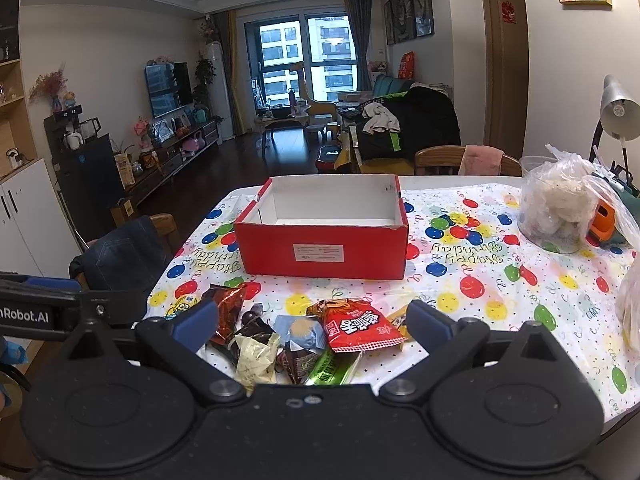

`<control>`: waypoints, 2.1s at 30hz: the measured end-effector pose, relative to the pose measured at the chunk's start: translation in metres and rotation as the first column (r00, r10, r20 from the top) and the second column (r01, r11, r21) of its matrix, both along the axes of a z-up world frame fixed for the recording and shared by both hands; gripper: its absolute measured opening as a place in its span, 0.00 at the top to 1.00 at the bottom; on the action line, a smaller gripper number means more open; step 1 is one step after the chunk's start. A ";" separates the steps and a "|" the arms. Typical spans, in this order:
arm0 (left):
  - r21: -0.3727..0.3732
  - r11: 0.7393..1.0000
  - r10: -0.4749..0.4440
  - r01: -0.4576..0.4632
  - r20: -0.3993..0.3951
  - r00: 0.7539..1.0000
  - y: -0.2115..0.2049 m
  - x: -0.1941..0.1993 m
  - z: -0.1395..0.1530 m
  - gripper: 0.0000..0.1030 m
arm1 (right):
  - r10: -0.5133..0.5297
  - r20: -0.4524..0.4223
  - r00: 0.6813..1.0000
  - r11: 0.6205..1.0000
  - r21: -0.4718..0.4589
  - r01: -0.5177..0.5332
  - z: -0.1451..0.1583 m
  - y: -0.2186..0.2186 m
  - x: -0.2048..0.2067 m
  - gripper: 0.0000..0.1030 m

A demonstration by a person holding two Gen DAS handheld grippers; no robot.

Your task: Organize snacks

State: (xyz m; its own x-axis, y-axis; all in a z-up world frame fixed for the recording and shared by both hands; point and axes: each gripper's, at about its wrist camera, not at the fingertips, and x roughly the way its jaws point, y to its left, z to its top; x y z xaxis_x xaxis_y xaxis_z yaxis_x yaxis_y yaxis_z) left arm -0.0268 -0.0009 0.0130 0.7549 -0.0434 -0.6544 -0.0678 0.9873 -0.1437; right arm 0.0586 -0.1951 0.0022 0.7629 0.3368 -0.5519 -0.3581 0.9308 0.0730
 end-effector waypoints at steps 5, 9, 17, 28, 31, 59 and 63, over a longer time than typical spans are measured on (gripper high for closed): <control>-0.019 1.000 0.001 -0.001 -0.021 1.000 0.004 0.006 -0.005 0.02 | 0.006 -0.013 1.000 1.000 -0.007 -0.006 -0.002 0.001 0.005 0.02; -0.029 0.999 0.018 -0.020 -0.052 0.998 0.008 0.016 -0.012 0.02 | 0.025 -0.046 0.999 0.999 -0.028 -0.026 -0.010 0.003 0.020 0.02; -0.066 0.993 0.085 -0.095 -0.142 0.986 0.028 0.038 -0.030 0.02 | 0.053 -0.153 0.987 0.996 -0.065 -0.064 -0.041 0.000 0.066 0.02; -0.050 0.993 0.093 -0.105 -0.191 0.977 0.056 0.087 -0.051 0.02 | 0.090 -0.287 0.954 0.984 -0.121 -0.129 -0.091 0.003 0.157 0.05; -0.051 0.996 0.056 -0.069 -0.222 0.973 0.064 0.109 -0.065 0.02 | 0.115 -0.332 0.936 0.981 -0.108 -0.159 -0.102 0.007 0.179 0.06; -0.178 0.981 -0.014 -0.080 -0.475 0.880 0.101 0.218 -0.166 0.22 | 0.237 -0.533 0.813 0.944 -0.073 -0.323 -0.162 0.032 0.249 0.19; -0.167 0.982 -0.003 -0.087 -0.473 0.881 0.100 0.217 -0.166 0.31 | 0.228 -0.536 0.813 0.949 -0.065 -0.310 -0.164 0.030 0.250 0.23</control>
State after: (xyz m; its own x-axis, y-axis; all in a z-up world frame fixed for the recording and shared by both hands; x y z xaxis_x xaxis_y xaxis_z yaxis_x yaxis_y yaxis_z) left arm 0.1907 0.0995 -0.1532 0.3647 -0.1678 -0.9159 -0.2120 0.9428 -0.2572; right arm 0.3084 -0.1648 -0.1621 0.2434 0.3727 -0.8954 -0.5433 0.8172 0.1925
